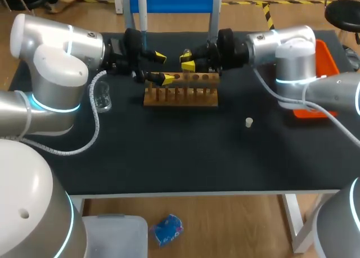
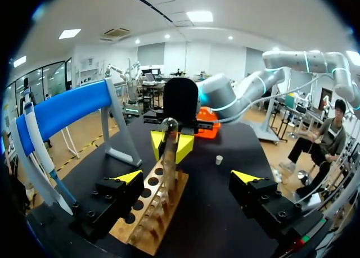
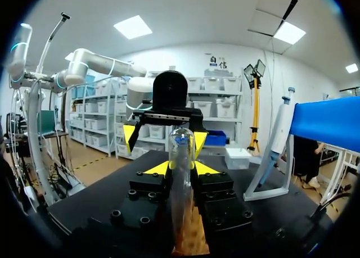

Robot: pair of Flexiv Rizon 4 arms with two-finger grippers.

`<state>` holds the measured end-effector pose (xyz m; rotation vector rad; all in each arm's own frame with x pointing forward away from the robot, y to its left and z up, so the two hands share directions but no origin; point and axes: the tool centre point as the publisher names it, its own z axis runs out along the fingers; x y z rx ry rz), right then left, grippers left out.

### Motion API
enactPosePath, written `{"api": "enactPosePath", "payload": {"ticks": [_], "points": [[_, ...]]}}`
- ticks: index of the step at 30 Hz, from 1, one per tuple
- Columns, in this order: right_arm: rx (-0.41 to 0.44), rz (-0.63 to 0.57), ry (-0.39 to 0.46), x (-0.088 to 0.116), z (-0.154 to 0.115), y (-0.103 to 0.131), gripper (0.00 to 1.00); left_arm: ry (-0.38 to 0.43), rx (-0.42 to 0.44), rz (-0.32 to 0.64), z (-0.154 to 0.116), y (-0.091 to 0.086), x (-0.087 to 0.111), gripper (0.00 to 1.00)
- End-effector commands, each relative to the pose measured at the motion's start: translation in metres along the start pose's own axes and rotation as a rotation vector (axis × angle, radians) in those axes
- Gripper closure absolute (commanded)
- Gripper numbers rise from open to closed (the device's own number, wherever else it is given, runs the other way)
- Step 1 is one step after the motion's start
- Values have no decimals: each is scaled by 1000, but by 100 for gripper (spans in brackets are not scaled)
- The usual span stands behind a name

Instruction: Invert the test tube, pick up the pipette, mount the tip to pipette, aspirate from beaker and dispense into the tube, eject the tip, return the pipette, and cap with the stopper.

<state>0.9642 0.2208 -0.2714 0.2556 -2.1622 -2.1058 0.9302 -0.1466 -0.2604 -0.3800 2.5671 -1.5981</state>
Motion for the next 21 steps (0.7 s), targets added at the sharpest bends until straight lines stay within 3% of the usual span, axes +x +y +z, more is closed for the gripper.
{"api": "enactPosePath", "payload": {"ticks": [1,21], "points": [[8,-3,-2,3,-2,7,100,-1,4,2,1,1,0,0],[11,-6,-13,8,-3,43,100,-1,4,2,1,1,0,0]]}}
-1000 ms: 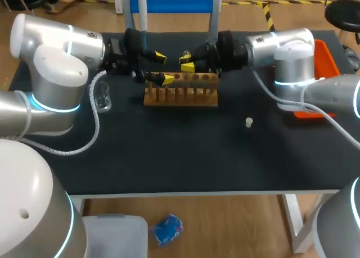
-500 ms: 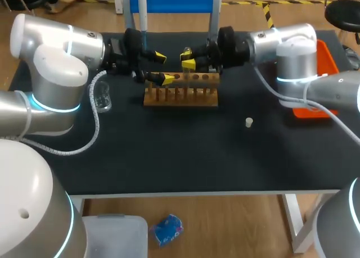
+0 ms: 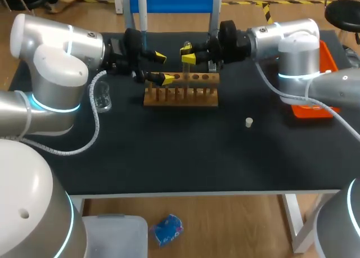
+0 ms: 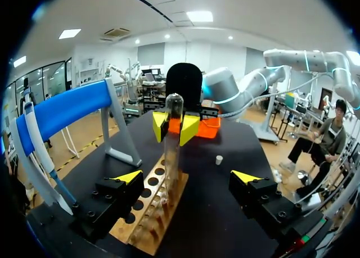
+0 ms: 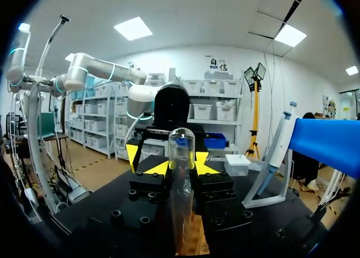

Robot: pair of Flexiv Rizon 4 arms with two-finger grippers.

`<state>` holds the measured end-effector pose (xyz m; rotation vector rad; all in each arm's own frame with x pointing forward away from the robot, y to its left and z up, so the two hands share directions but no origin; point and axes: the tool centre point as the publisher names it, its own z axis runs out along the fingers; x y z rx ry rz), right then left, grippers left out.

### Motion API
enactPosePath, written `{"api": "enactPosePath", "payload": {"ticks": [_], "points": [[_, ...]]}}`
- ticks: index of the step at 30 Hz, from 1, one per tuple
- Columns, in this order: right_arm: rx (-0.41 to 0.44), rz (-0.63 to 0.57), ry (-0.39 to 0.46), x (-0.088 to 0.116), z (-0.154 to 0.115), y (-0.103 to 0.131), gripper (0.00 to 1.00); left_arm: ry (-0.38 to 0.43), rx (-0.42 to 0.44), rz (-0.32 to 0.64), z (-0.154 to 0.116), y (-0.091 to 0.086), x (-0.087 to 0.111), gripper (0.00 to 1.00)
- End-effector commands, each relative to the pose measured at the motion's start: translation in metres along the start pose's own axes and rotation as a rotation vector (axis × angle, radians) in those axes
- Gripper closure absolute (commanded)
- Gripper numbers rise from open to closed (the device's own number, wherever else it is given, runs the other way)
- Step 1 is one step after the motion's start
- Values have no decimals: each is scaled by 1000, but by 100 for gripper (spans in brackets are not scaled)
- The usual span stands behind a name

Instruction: Invert the test tube, pick up the pipette, mount the tip to pipette, aspirate from beaker and dispense into the tube, eject the tip, return the pipette, and cap with the stopper.

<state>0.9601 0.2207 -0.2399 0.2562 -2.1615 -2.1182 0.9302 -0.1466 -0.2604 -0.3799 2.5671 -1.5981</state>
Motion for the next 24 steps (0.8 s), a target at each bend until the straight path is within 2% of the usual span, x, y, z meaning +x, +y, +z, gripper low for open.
{"api": "enactPosePath", "payload": {"ticks": [1,9,13,15,16,19,20,22,23,24], "points": [[17,0,-7,5,-3,14,100,-2,4,2,1,1,0,0],[30,6,-8,12,-5,40,100,-2,4,2,1,1,0,0],[29,59,6,20,-11,55,100,-2,4,2,1,1,0,0],[8,131,32,24,-16,61,100,-47,-37,203,1,-9,7,0],[-17,187,50,27,-19,64,100,-66,-31,293,1,-13,10,0],[-71,408,108,31,-26,68,100,-120,-71,556,2,-26,23,0],[-60,466,136,33,-29,68,100,-134,-62,599,3,-30,26,0],[-140,602,191,34,-35,69,100,-164,-41,623,3,-34,27,0],[-110,616,161,32,-40,70,100,-164,-29,584,2,-34,24,0],[-110,616,161,32,-40,70,100,-164,-29,584,2,-34,24,0]]}}
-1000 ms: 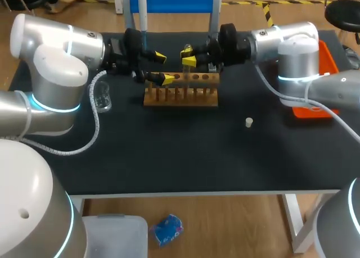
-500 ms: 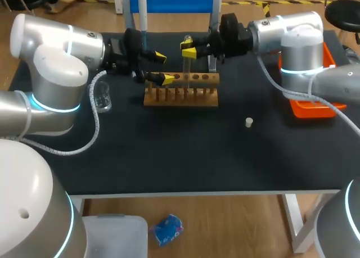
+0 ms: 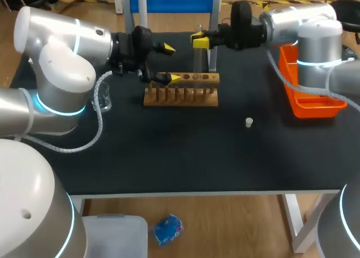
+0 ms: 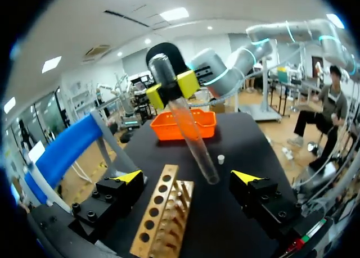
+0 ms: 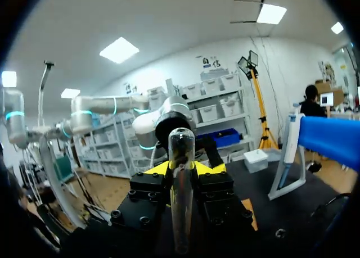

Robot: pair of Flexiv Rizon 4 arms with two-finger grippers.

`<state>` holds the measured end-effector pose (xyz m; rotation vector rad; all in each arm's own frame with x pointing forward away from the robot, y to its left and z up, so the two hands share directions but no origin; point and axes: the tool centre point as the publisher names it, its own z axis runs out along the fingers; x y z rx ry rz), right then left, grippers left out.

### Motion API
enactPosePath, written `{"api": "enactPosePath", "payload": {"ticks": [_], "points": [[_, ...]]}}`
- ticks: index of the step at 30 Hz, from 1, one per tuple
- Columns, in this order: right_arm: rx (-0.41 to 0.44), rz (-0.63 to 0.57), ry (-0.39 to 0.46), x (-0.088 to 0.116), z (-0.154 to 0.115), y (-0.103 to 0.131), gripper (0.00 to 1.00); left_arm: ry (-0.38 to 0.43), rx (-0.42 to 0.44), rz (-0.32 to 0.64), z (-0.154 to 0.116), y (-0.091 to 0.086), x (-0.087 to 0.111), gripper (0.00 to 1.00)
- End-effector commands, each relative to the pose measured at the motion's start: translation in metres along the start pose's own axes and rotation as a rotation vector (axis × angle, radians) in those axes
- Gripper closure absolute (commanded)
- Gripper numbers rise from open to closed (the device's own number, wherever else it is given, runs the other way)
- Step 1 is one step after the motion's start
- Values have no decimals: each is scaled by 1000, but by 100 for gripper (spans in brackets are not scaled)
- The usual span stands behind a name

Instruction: Invert the test tube, pick up the pipette, mount the tip to pipette, aspirate from beaker and dispense into the tube, eject the tip, return the pipette, and cap with the stopper.

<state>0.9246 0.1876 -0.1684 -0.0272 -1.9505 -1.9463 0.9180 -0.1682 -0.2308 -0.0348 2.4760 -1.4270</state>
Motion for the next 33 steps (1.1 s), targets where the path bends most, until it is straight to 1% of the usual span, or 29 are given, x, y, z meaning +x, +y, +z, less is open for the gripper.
{"api": "enactPosePath", "payload": {"ticks": [1,13,14,15,16,17,18,19,20,21,22,23,33], "points": [[-54,289,92,-5,-13,0,100,-120,-7,286,-1,-2,5,0],[-54,289,92,-5,-13,0,100,-120,-7,286,-1,-2,5,0],[-54,289,92,-5,-13,0,100,-172,56,357,-2,-8,4,0],[-42,333,69,-5,-15,-1,100,-202,146,433,-2,-15,4,0],[-47,383,53,-4,-17,0,100,-223,178,528,-3,-19,5,0],[-81,488,28,-3,-19,-2,100,-248,192,664,-2,-20,7,0],[-94,524,28,-2,-20,-2,100,-242,224,756,-2,-22,10,0],[-115,588,5,-1,-21,-2,100,-253,241,835,-1,-22,13,0],[-169,705,-67,1,-24,-3,100,-283,237,902,-1,-21,13,0],[-183,771,-100,2,-25,-4,100,-298,239,913,0,-20,14,0],[-203,835,-149,5,-28,-4,100,-310,227,885,1,-17,14,0],[-191,837,-181,6,-31,-3,100,-310,227,885,1,-17,14,0],[-191,837,-181,6,-31,-3,100,-310,227,885,1,-17,14,0]]}}
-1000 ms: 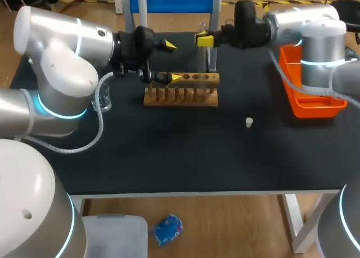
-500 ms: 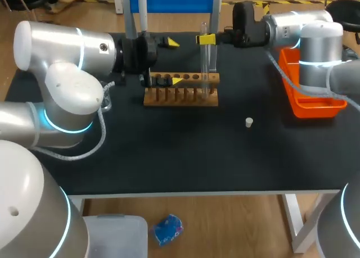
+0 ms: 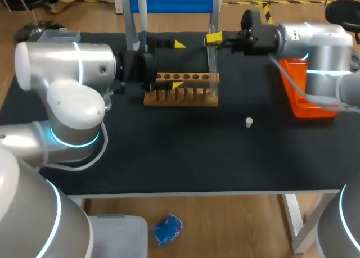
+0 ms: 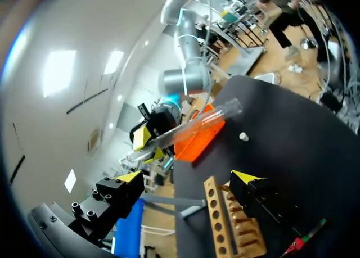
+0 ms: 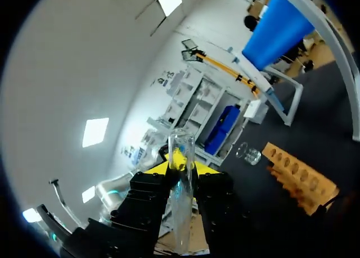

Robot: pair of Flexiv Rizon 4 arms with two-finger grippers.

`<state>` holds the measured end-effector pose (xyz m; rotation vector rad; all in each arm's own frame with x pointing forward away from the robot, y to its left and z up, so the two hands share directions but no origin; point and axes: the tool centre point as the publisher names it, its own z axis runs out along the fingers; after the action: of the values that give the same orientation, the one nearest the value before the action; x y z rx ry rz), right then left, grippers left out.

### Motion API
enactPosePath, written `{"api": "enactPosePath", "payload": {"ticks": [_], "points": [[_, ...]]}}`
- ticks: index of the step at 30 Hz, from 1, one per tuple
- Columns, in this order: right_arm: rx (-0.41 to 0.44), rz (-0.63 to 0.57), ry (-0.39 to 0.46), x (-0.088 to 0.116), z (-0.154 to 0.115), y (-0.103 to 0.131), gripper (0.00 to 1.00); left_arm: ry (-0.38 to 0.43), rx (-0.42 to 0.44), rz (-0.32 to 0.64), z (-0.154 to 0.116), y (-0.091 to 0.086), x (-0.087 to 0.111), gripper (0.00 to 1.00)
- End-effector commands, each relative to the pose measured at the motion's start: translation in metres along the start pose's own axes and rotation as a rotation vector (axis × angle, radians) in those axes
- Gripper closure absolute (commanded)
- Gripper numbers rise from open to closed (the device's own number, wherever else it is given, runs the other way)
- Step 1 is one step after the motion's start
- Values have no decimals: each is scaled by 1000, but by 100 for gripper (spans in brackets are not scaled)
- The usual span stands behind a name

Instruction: Invert the test tube, pick up the pipette, mount the tip to pipette, aspirate from beaker and dispense into the tube, eject the tip, return the pipette, and cap with the stopper.

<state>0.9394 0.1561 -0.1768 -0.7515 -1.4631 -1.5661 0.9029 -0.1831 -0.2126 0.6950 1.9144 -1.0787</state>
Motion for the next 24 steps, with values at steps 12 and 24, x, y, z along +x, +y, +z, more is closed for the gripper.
{"api": "enactPosePath", "payload": {"ticks": [12,24], "points": [[-27,441,-287,12,-5,-12,100,-218,138,509,-6,6,3,0],[-27,425,-280,10,-6,-11,100,-218,138,509,-6,6,3,0]]}}
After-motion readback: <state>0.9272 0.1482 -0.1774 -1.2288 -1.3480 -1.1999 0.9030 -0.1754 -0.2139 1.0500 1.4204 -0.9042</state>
